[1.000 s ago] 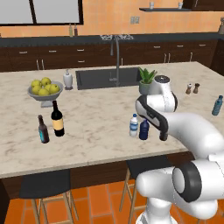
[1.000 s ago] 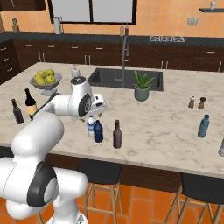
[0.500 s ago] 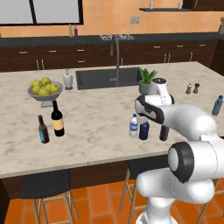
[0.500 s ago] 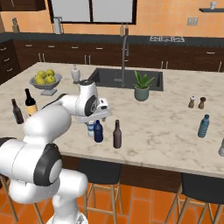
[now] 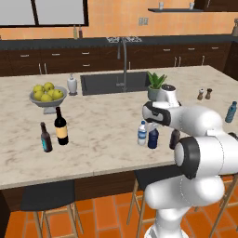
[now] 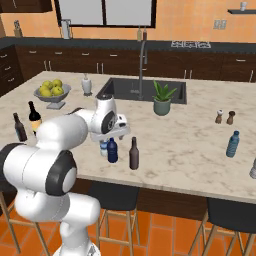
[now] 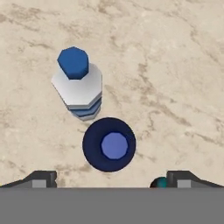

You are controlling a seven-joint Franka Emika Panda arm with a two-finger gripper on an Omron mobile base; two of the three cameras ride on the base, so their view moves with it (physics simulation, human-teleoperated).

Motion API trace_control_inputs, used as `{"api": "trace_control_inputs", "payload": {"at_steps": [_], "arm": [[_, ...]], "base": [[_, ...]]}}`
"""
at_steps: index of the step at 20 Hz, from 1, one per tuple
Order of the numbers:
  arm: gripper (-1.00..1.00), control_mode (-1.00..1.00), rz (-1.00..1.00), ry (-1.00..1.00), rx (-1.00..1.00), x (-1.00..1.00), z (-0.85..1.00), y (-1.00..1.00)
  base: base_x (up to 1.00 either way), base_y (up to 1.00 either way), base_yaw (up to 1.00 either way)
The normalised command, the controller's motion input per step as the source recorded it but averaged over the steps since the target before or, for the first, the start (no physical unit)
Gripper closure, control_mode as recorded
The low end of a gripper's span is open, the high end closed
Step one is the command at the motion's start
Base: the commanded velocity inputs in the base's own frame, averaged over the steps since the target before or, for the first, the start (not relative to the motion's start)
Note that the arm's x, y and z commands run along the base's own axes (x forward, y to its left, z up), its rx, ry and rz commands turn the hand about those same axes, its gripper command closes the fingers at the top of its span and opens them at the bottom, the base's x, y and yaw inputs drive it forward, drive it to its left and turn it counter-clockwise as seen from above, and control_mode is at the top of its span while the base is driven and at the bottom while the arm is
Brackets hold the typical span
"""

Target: Move the plastic bottles in the middle to the plastics group, and the glass bottles in the middle to the glass group.

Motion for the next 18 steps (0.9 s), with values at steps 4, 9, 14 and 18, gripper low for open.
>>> {"api": "trace_control_inputs", "payload": {"at_steps": [4,9,14,18], "arm": [[-1.00,-1.00,0.00,0.00,0.06,0.18,-0.21,0.01],[-1.00,-1.00,0.00,-0.01,0.04,0.09,-0.14,0.06],[-1.00,-1.00,0.00,0.00,0.01,0.17,-0.09,0.06],[-1.00,-1.00,0.00,0.00,0.00,0.14,-0.12,0.00]], "base": [[0.00,0.00,0.00],[0.00,0.00,0.00],[0.00,0.00,0.00],[0.00,0.00,0.00]]}}
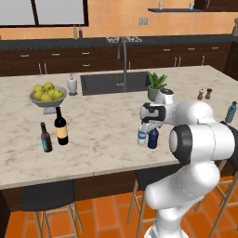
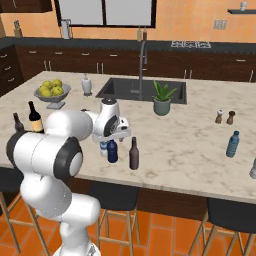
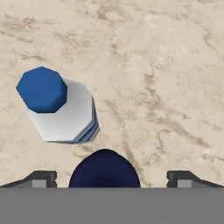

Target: Move the plastic bottles in the middle to the plastics group, and the glass bottles in the middle to the glass group.

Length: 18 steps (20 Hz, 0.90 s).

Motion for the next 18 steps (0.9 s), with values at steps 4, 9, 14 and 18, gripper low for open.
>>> {"api": "trace_control_inputs", "payload": {"at_steps": [4,9,14,18], "arm": [[1.00,-1.00,0.00,0.00,0.00,0.00,-0.12,-0.02],[1.00,-1.00,0.01,0.00,0.00,-0.10,-0.06,-0.07],[1.00,-1.00,0.02,0.00,0.00,-0.28,0.01,-0.03],[1.00,-1.00,0.00,0.00,0.00,-0.41,0.19,0.06]], "base": [[0.00,0.00,0.00],[0.00,0.00,0.00],[0.00,0.00,0.00],[0.00,0.00,0.00]]}}
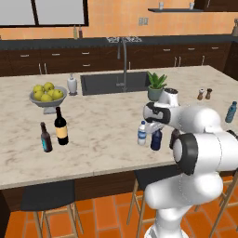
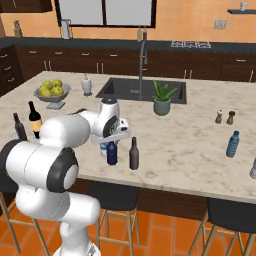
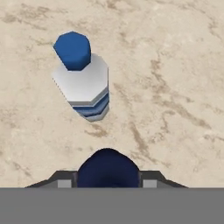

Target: Move the plastic bottles in the middle to the plastics group, and the glass bottles in the middle to the glass group.

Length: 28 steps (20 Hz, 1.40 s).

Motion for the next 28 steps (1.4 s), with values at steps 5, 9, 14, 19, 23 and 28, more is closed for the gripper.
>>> {"api": "trace_control_inputs", "payload": {"at_steps": [5,9,14,19,23,28], "arm": [[1.00,-1.00,0.00,0.00,0.00,-0.40,0.24,0.15],[1.00,-1.00,-0.01,0.00,0.00,-0.48,0.29,0.19],[1.00,-1.00,-0.09,0.00,0.00,-0.63,0.19,0.01],[1.00,-1.00,-0.07,-0.04,0.00,-0.77,0.18,-0.34],[1.00,-1.00,-0.09,-0.03,0.00,-0.69,0.17,-0.53],[1.00,-1.00,-0.24,-0.03,0.04,-0.25,0.10,-0.75]], "base": [[0.00,0.00,0.00],[0.00,0.00,0.00],[0.00,0.00,0.00],[0.00,0.00,0.00],[0.00,0.00,0.00],[0.00,0.00,0.00]]}}
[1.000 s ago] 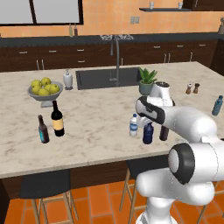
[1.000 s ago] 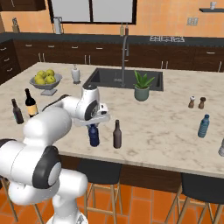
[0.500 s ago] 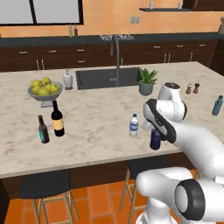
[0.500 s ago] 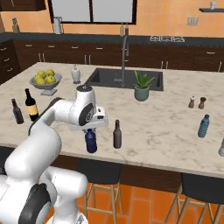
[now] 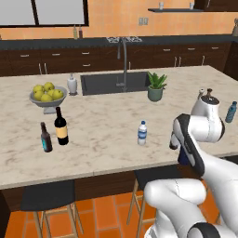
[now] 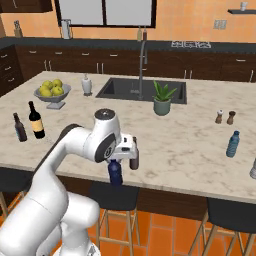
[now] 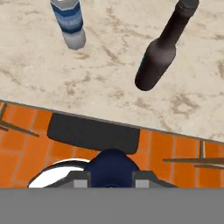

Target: Move the plastic bottles in the middle to the plastics group, and the glass bottles in the middle to the glass group.

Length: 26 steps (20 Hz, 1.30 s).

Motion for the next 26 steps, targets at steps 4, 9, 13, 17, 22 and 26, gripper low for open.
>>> {"api": "trace_control_inputs", "payload": {"at_steps": [4,9,13,17,22,26], "arm": [[1.00,-1.00,-0.18,-0.05,0.02,0.03,0.08,-0.84],[1.00,-1.00,-0.13,-0.01,0.06,0.20,0.03,-0.86],[1.00,-1.00,-0.01,-0.03,0.12,0.27,0.17,-0.91],[1.00,-1.00,-0.01,0.00,0.18,0.15,0.29,-0.92],[1.00,-1.00,-0.11,0.02,0.16,0.09,0.34,-0.89],[1.00,-1.00,-0.23,0.04,0.03,0.10,0.26,-0.88]], "base": [[0.00,0.00,0.00],[0.00,0.00,0.00],[0.00,0.00,0.00],[0.00,0.00,0.00],[0.00,0.00,0.00],[0.00,0.00,0.00]]}}
